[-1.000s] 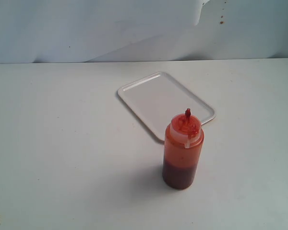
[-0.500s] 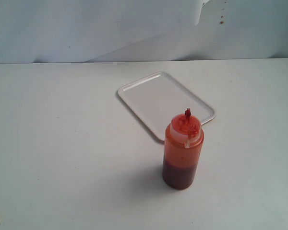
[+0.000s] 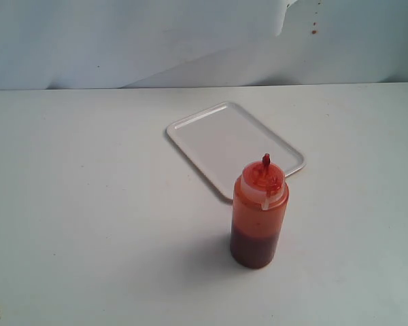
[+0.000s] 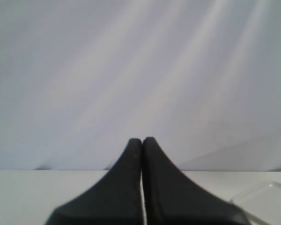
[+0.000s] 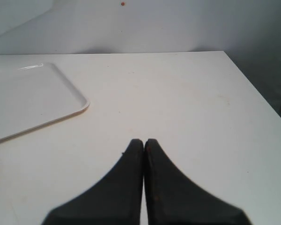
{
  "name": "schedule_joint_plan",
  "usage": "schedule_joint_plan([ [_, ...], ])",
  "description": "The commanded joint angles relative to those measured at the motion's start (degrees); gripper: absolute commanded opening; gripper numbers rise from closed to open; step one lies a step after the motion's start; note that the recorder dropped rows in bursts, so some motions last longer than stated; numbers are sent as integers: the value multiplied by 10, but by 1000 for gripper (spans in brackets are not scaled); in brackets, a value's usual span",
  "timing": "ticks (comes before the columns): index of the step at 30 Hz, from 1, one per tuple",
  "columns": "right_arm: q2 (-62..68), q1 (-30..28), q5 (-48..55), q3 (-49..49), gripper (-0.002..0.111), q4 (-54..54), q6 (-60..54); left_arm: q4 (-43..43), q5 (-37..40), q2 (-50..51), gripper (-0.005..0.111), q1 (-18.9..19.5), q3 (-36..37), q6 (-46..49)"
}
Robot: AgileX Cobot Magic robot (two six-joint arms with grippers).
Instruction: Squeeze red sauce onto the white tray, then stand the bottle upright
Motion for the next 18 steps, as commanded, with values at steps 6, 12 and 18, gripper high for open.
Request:
schedule_joint_plan([
  [6, -2, -3, -3, 2, 0, 1, 0, -5, -159, -1, 0, -3, 2, -56],
  [12, -2, -3, -3, 2, 0, 1, 0, 23, -322, -1, 0, -3, 2, -251],
  [18, -2, -3, -3, 2, 0, 1, 0, 33, -367, -1, 0, -3, 2, -238],
])
